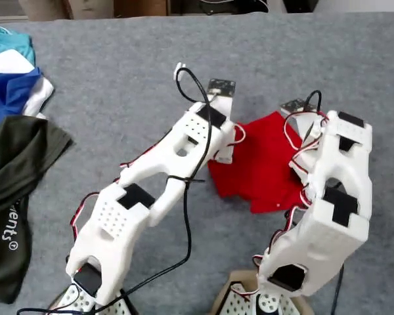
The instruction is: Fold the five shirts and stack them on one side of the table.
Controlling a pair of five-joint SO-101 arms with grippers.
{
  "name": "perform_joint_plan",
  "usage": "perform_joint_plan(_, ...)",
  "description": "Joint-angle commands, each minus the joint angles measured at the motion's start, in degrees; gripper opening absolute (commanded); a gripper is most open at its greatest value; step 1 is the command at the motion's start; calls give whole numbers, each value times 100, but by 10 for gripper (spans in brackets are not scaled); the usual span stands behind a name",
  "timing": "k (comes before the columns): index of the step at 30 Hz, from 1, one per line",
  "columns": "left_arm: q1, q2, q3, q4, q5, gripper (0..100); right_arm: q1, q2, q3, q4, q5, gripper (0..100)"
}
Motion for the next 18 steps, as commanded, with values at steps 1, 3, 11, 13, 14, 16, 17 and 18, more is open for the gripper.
perform_joint_plan(1,26,-84,-545,167,35,19,-22,4,-611,404,-308,34)
perform_joint_plan(3,18,-84,-967,536,35,20,-22,4,-1042,642,-519,33)
perform_joint_plan(11,-44,-66,-3288,1925,26,19,-66,13,-2791,1670,-818,30)
perform_joint_plan(13,-44,-31,-3736,2215,26,19,-75,57,-3029,1670,-818,30)
perform_joint_plan(14,-44,-31,-3895,2330,26,19,-84,84,-3099,1618,-809,33)
perform_joint_plan(16,-44,-22,-3982,2426,26,19,-66,198,-3134,1371,-809,34)
perform_joint_plan(17,-44,-22,-3947,2444,26,19,-40,277,-3143,1257,-782,36)
perform_joint_plan(18,-44,-22,-3895,2444,26,19,-22,374,-3152,1160,-774,48)
